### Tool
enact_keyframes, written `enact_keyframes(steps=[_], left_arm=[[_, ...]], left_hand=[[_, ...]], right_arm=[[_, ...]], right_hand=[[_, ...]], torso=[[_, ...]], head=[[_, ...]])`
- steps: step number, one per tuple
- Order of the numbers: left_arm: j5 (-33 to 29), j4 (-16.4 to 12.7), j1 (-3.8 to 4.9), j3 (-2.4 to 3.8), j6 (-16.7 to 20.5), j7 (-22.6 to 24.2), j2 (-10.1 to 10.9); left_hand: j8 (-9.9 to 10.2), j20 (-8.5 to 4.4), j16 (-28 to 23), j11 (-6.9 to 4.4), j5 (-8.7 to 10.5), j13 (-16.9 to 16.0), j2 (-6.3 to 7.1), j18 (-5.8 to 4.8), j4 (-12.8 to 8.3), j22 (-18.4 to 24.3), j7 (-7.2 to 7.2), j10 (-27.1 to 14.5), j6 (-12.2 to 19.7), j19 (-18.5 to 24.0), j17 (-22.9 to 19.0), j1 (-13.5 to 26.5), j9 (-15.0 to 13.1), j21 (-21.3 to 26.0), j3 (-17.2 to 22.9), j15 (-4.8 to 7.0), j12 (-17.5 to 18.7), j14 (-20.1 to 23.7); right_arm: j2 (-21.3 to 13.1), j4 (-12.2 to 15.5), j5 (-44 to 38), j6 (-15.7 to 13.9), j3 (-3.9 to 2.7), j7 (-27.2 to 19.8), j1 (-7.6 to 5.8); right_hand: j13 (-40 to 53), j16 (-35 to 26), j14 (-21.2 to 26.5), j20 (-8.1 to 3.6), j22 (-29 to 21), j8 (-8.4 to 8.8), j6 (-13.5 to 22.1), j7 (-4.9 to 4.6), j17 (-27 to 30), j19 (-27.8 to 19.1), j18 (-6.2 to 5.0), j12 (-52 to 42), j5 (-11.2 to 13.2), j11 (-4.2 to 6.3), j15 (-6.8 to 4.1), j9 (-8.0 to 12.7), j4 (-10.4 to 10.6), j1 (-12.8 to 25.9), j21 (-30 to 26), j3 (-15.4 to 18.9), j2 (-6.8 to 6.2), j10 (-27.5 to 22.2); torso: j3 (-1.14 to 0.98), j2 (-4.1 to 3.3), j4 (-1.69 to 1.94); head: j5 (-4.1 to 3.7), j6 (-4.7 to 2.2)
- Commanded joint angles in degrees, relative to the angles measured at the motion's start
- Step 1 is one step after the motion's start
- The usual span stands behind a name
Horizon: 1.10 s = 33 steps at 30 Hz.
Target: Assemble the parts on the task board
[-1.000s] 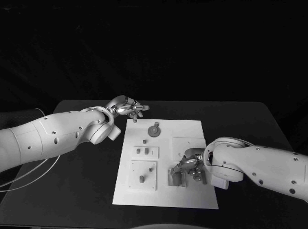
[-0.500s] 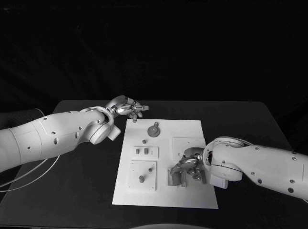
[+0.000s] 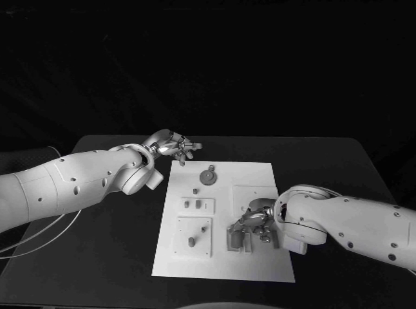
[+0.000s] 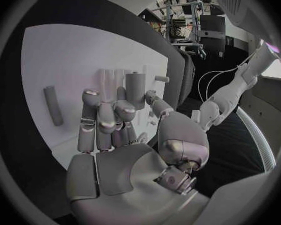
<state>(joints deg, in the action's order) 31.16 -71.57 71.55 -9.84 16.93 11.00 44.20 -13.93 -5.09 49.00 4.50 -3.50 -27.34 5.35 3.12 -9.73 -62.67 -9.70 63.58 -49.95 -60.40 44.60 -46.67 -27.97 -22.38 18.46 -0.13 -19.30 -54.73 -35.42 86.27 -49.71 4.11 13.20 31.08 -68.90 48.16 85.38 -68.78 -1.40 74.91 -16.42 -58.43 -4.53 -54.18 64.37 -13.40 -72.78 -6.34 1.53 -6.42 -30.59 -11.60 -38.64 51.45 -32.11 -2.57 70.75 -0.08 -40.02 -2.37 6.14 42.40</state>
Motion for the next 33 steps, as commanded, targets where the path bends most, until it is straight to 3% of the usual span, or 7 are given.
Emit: enact_keyframes(steps=[1, 15, 33], left_arm=[[0.23, -0.07, 0.05, 0.04, -0.5, 0.26, -0.16], [0.35, -0.11, 0.05, 0.04, -0.53, 0.02, -0.06], [0.46, -0.2, 0.05, 0.04, -0.42, -0.08, 0.02]], left_hand=[[-0.23, -0.27, -0.2, 0.01, 0.08, -0.09, 0.64, 1.76, -0.04, -0.06, -0.27, -0.45, 0.19, -0.02, 0.09, -0.16, 0.07, 0.31, -0.18, -0.15, 0.32, 0.37], [-0.24, -0.27, -0.2, 0.0, 0.08, -0.1, 0.66, 1.77, -0.04, -0.08, -0.26, -0.44, 0.18, -0.04, 0.1, -0.15, 0.08, 0.32, -0.19, -0.15, 0.32, 0.37], [-0.29, -0.27, -0.22, 0.0, 0.07, -0.1, 0.61, 1.78, -0.03, -0.09, -0.24, -0.45, 0.11, -0.06, 0.11, -0.17, 0.07, 0.34, -0.16, -0.14, 0.33, 0.37]], right_arm=[[0.19, -0.13, -0.71, -0.19, 0.01, -0.35, 0.05], [0.34, -0.15, -1.24, 2.26, 0.17, -0.09, 0.2], [0.75, -0.19, -1.14, 1.89, 0.2, -0.07, 0.23]], right_hand=[[0.06, 0.02, 0.2, -0.24, 0.87, 0.22, -0.32, -0.45, 0.11, -0.32, -1.6, 0.28, 0.49, -0.06, -0.33, 0.01, 0.56, 0.14, 0.2, 0.01, -0.9, -0.29], [0.17, 0.02, 0.37, -0.32, 0.9, 0.3, -0.12, -0.52, 0.19, -0.43, -1.6, 0.31, 0.72, -0.13, -0.35, -0.01, 0.36, -0.55, 0.18, -0.49, -1.16, -0.42], [0.24, 0.06, 0.39, -0.2, 0.91, 0.27, -0.14, -0.54, 0.17, -0.45, -1.6, 0.3, 0.57, -0.14, -0.3, -0.05, 0.73, -0.01, 0.19, -0.26, -0.78, -0.46]], torso=[[0.03, 0.0, 0.01], [0.01, 0.0, 0.01], [0.01, -0.01, 0.03]], head=[[0.0, 0.03], [0.05, 0.32], [0.25, 0.42]])
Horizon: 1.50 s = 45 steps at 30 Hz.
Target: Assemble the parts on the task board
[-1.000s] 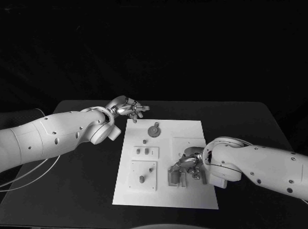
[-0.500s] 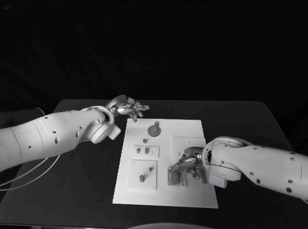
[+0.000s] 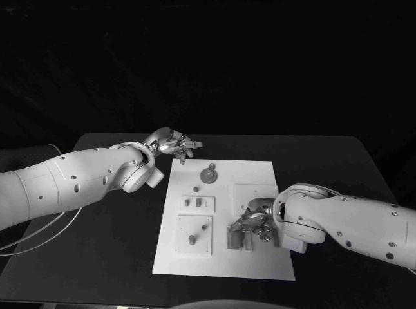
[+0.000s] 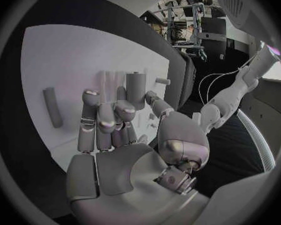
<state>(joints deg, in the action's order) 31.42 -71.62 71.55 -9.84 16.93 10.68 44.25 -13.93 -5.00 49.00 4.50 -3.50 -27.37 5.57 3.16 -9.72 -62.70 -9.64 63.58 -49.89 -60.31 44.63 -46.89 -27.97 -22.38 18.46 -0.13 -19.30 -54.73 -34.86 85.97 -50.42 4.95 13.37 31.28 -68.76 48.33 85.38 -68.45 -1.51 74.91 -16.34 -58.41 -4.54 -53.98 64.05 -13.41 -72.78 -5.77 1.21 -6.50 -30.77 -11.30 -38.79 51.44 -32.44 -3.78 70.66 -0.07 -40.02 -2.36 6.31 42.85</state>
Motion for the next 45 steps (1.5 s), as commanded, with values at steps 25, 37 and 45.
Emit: enact_keyframes(steps=[25, 37, 45], left_arm=[[0.24, -0.17, 0.06, 0.04, -0.27, 0.11, -0.07], [0.24, -0.11, 0.06, 0.04, -0.07, 0.11, -0.12], [0.24, -0.09, 0.06, 0.04, -0.07, 0.09, -0.13]], left_hand=[[-0.33, -0.36, -0.24, 0.01, 0.06, -0.09, 0.3, 1.74, 0.01, -0.08, -0.28, -0.47, 0.0, -0.16, 0.1, 0.08, 0.08, 0.38, -0.15, -0.14, 0.34, 0.37], [-0.31, -0.36, -0.24, 0.01, 0.05, -0.1, 0.28, 1.75, -0.01, -0.1, -0.29, -0.48, 0.05, -0.17, 0.11, 0.04, 0.1, 0.39, -0.14, -0.14, 0.35, 0.36], [-0.3, -0.36, -0.25, 0.01, 0.05, -0.1, 0.28, 1.75, -0.01, -0.11, -0.3, -0.49, 0.07, -0.17, 0.12, 0.05, 0.12, 0.4, -0.15, -0.14, 0.35, 0.35]], right_arm=[[1.06, -0.13, -0.23, 1.53, 0.22, -0.15, 0.32], [1.19, -0.5, -1.22, 0.91, 0.23, -0.15, 0.35], [1.18, -0.46, -1.22, 0.52, 0.23, -0.24, 0.38]], right_hand=[[0.13, 0.05, 0.24, -0.05, 0.9, 0.25, -0.07, -0.54, 0.11, -0.25, -1.59, 0.34, -0.11, 0.16, -0.19, 0.13, 1.24, 0.86, 0.15, 0.09, 0.54, -0.46], [0.2, 0.04, 0.44, -0.06, 0.9, 0.32, 0.05, -0.56, 0.24, -0.37, -1.59, 0.39, -0.15, 0.13, -0.2, 0.14, 2.21, 1.61, 0.11, 0.0, -0.38, -0.61], [0.34, 0.07, 0.66, -0.23, 0.87, 0.34, 0.27, -0.55, 0.33, -0.45, -1.59, 0.38, 2.94, 0.15, -0.32, 0.02, 4.09, 2.79, 0.07, -0.1, -2.76, -0.76]], torso=[[-0.03, 0.0, -0.03], [0.0, 0.0, 0.01], [0.01, 0.0, -0.02]], head=[[0.38, -0.27], [0.01, -0.33], [0.15, -0.41]])
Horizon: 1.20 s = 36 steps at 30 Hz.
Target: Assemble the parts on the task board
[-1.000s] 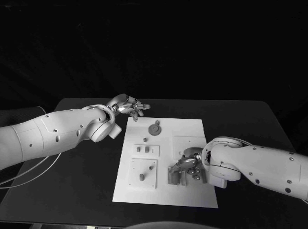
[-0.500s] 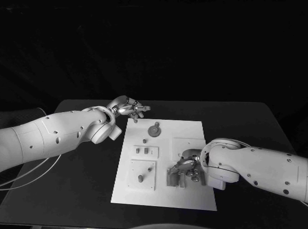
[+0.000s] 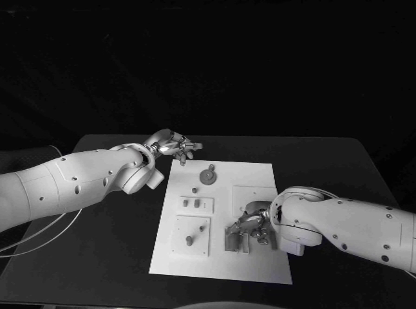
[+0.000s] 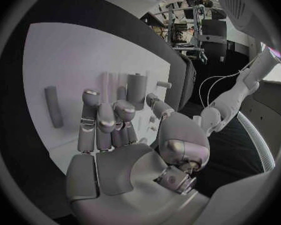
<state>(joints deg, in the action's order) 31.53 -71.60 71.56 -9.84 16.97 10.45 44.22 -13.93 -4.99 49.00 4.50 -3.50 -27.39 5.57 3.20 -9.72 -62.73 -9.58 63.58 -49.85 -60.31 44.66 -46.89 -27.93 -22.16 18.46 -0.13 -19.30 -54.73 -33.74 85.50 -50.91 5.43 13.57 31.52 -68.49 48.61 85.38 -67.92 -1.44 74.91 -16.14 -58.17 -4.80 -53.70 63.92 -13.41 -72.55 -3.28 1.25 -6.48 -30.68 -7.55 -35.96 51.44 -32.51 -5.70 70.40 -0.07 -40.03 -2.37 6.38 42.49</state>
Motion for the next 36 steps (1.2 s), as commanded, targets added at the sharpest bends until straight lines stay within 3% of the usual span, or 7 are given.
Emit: enact_keyframes(steps=[1, 5, 8, 13, 22, 32, 36], left_arm=[[0.13, -0.09, 0.05, 0.04, -0.1, 0.31, -0.1], [0.14, -0.09, 0.05, 0.04, -0.27, 0.29, -0.06], [0.2, -0.07, 0.05, 0.04, -0.23, 0.28, -0.07], [0.21, 0.0, 0.05, 0.04, -0.28, 0.25, -0.08], [0.34, 0.13, 0.05, 0.04, -0.29, 0.26, -0.09], [0.36, 0.51, 0.05, 0.04, -0.8, 0.4, -0.17], [0.36, 0.47, 0.05, 0.04, -1.03, 0.58, -0.11]], left_hand=[[-0.29, -0.36, -0.24, 0.01, 0.05, -0.07, 0.29, 1.71, -0.01, -0.08, -0.36, -0.49, 0.03, -0.18, 0.09, 0.05, 0.08, 0.19, -0.15, -0.14, 0.35, 0.35], [-0.29, -0.36, -0.25, 0.02, 0.05, -0.08, 0.28, 1.7, 0.0, -0.08, -0.36, -0.49, 0.03, -0.18, 0.1, 0.06, 0.08, 0.19, -0.15, -0.14, 0.35, 0.35], [-0.31, -0.36, -0.24, 0.01, 0.05, -0.08, 0.26, 1.71, 0.01, -0.09, -0.36, -0.48, 0.01, -0.19, 0.1, 0.06, 0.08, 0.19, -0.15, -0.14, 0.35, 0.34], [-0.32, -0.37, -0.24, 0.01, 0.05, -0.09, 0.25, 1.71, 0.0, -0.1, -0.35, -0.47, 0.0, -0.2, 0.11, 0.06, 0.08, 0.19, -0.15, -0.14, 0.34, 0.33], [-0.33, -0.37, -0.23, 0.0, 0.04, -0.1, 0.24, 1.72, -0.01, -0.12, -0.35, -0.46, -0.01, -0.23, 0.13, 0.03, 0.09, 0.2, -0.15, -0.13, 0.33, 0.31], [-0.34, -0.38, -0.23, 0.0, 0.04, -0.11, 0.29, 1.72, -0.07, -0.14, -0.34, -0.45, -0.03, -0.23, 0.14, -0.04, 0.09, 0.2, -0.14, -0.13, 0.33, 0.3], [-0.35, -0.39, -0.22, 0.0, 0.01, -0.12, 0.46, 1.73, -0.26, -0.18, -0.34, -0.48, -0.02, -0.25, 0.18, -0.24, 0.11, 0.21, -0.15, -0.12, 0.34, 0.29]], right_arm=[[0.04, 0.02, -0.73, 0.0, 0.03, -0.51, 0.11], [0.04, -0.06, -0.73, -0.12, 0.03, -0.63, 0.11], [0.04, -0.11, -0.73, -0.09, 0.03, -0.72, 0.11], [0.01, -0.11, -0.73, -0.08, 0.03, -0.74, 0.12], [-0.86, 0.23, -2.8, -3.19, 0.02, -2.25, 0.17], [-3.68, 0.58, -1.48, -4.63, -0.18, -4.79, -0.29], [-5.48, 0.65, -0.17, -4.91, -0.8, -5.71, -0.38]], right_hand=[[0.06, 0.07, 0.17, -0.33, 0.87, 0.14, 0.05, -0.29, 0.08, -0.34, -1.59, 0.16, 0.45, 0.12, -0.35, -0.08, 0.48, -0.01, 0.07, -0.07, -1.0, -0.51], [0.1, 0.07, 0.33, -0.44, 0.86, 0.13, 0.2, -0.3, 0.21, -0.37, -1.59, 0.18, 0.48, 0.11, -0.41, -0.18, 1.12, 0.12, 0.06, -0.28, -1.96, -0.59], [0.16, 0.07, 0.56, -0.61, 0.79, 0.17, 0.56, -0.33, 0.38, -0.4, -1.59, 0.22, 0.48, 0.05, -0.46, -0.34, 3.04, 0.63, -0.01, -1.07, -3.83, -0.72], [0.21, 0.09, 0.76, -0.68, 0.82, 0.22, 0.93, -0.44, 0.54, -0.42, -1.59, 0.21, 0.48, -0.02, -0.43, -0.48, 3.82, 0.21, 0.03, -1.6, -4.51, -0.77], [0.27, 0.19, 0.67, -0.72, 0.88, 0.12, 0.98, -0.46, 0.39, -0.37, -1.59, 0.15, 0.48, -0.04, -0.4, -0.66, 3.94, -0.51, 0.17, -1.8, -4.29, -0.74], [0.34, 0.33, 0.29, -0.78, 0.94, -0.19, 0.94, -0.41, 0.25, -0.17, -1.59, 0.01, 0.46, 0.01, -0.43, -1.1, 2.29, -2.74, 0.47, -1.12, -3.44, -0.46], [0.32, 0.26, 0.29, -0.7, 0.88, -0.28, 0.97, -0.42, 0.44, -0.18, -1.59, 0.05, 0.47, 0.0, -0.41, -1.28, 1.11, -3.48, 0.48, -0.3, -2.77, -0.37]], torso=[[0.0, 0.01, -0.01], [0.0, 0.02, 0.0], [0.0, 0.01, -0.02], [-0.03, 0.0, -0.04], [-0.05, 0.02, -0.04], [-0.05, 0.06, -0.12], [-0.02, 0.02, -0.06]], head=[[0.09, -0.05], [0.16, 0.05], [0.12, 0.05], [0.07, 0.11], [0.02, -0.11], [-0.26, -0.81], [-0.44, -1.15]])
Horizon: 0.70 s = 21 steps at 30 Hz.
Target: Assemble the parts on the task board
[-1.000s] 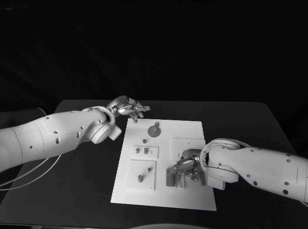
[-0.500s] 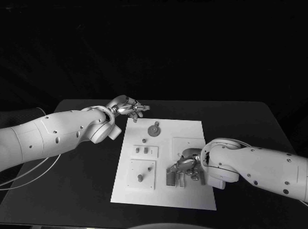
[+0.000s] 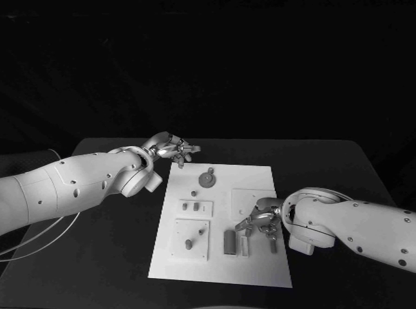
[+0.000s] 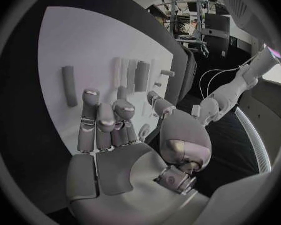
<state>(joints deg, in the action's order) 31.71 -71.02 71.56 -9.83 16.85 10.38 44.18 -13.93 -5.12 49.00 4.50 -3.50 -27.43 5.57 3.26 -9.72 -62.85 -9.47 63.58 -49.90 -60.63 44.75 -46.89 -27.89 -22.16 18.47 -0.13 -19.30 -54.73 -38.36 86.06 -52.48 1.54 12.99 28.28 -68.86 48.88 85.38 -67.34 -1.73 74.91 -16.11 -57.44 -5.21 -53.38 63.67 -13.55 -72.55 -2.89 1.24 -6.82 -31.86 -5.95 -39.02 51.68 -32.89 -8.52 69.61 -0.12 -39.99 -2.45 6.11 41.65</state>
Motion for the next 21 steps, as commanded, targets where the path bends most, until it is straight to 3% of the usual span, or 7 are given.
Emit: enact_keyframes(steps=[1, 4, 8, 14, 21], left_arm=[[0.18, -0.09, 0.05, 0.04, -0.94, 0.61, -0.05], [0.27, -0.01, 0.05, 0.04, -1.24, 0.43, 0.01], [0.3, -0.02, 0.05, 0.04, -1.29, 0.52, -0.05], [0.3, -0.27, 0.05, 0.04, -1.2, 0.59, 0.2], [0.41, -0.44, 0.06, 0.04, -1.17, 0.46, 0.45]], left_hand=[[-0.35, -0.26, -0.22, 0.01, 0.01, -0.08, 0.48, 1.66, -0.27, -0.06, -0.46, -0.49, 0.03, 0.07, 0.08, -0.25, 0.08, 0.22, -0.15, -0.12, 0.35, 0.29], [-0.39, -0.26, -0.22, 0.02, 0.01, -0.08, 0.48, 1.66, -0.3, -0.08, -0.44, -0.51, -0.03, 0.06, 0.09, -0.28, 0.07, 0.22, -0.15, -0.12, 0.36, 0.29], [-0.6, -0.24, -0.23, 0.02, 0.01, -0.1, 0.37, 1.64, -0.29, -0.12, -0.32, -0.53, -0.38, 0.04, 0.13, -0.25, 0.01, 0.25, -0.16, -0.13, 0.37, 0.29], [-0.75, -0.26, -0.2, -0.01, 0.0, -0.12, 0.2, 1.65, -0.3, -0.17, -0.21, -0.48, -0.65, -0.01, 0.18, -0.26, -0.02, 0.25, -0.15, -0.11, 0.34, 0.25], [-1.23, -0.27, -0.18, -0.06, 0.02, -0.17, 0.11, 1.65, -0.34, -0.28, 0.14, -0.41, -1.48, -0.08, 0.27, -0.19, -0.15, 0.28, -0.25, -0.08, 0.3, 0.2]], right_arm=[[-1.22, 0.2, 1.54, -0.9, -0.43, -2.72, -0.04], [-2.39, 0.62, 2.27, -1.01, -0.67, -3.32, -0.33], [-4.12, 1.57, 2.44, -1.0, -0.67, -3.63, -0.39], [-7.72, 3.91, 1.8, -0.76, -0.66, -3.14, -0.7], [-11.29, 6.61, 0.37, 1.14, -0.62, -1.69, -0.82]], right_hand=[[0.05, 0.25, -0.28, -0.41, 0.88, -0.31, 0.25, -0.01, 0.15, 0.07, -1.45, 0.06, 0.08, 0.01, -0.07, -0.14, -0.77, -0.62, 0.24, 0.22, 0.16, 0.43], [0.04, 0.24, -0.38, -0.4, 0.85, -0.37, 0.24, -0.01, 0.16, 0.09, -1.45, 0.06, 0.02, 0.03, -0.08, -0.24, -2.02, -1.59, 0.24, 0.54, 1.12, 0.53], [-0.01, 0.18, -0.38, -0.28, 0.81, -0.38, 0.22, -0.04, 0.29, 0.06, -1.45, 0.13, 0.01, -0.01, -0.03, -0.32, -3.77, -2.45, 0.21, 1.24, 2.2, 0.63], [-0.13, 0.09, -0.62, -0.07, 0.77, -0.4, -0.16, 0.02, 0.36, 0.13, -1.45, 0.23, -0.35, -0.01, 0.07, -0.28, -6.67, -4.32, 0.14, 1.45, 4.07, 0.95], [-0.34, 0.01, -0.9, 0.13, 0.75, -0.59, -0.99, 0.2, 0.46, 0.37, -1.45, 0.41, -3.22, 0.18, 0.1, -0.24, -9.85, -6.36, 0.12, 1.24, 5.46, 1.37]], torso=[[0.02, -0.03, 0.04], [-0.03, -0.02, 0.01], [-0.02, -0.03, -0.05], [-0.08, -0.04, 0.01], [-0.07, -0.04, -0.03]], head=[[-0.17, -0.38], [-0.07, -0.52], [-0.54, -0.95], [-0.81, -0.69], [-1.27, -0.38]])
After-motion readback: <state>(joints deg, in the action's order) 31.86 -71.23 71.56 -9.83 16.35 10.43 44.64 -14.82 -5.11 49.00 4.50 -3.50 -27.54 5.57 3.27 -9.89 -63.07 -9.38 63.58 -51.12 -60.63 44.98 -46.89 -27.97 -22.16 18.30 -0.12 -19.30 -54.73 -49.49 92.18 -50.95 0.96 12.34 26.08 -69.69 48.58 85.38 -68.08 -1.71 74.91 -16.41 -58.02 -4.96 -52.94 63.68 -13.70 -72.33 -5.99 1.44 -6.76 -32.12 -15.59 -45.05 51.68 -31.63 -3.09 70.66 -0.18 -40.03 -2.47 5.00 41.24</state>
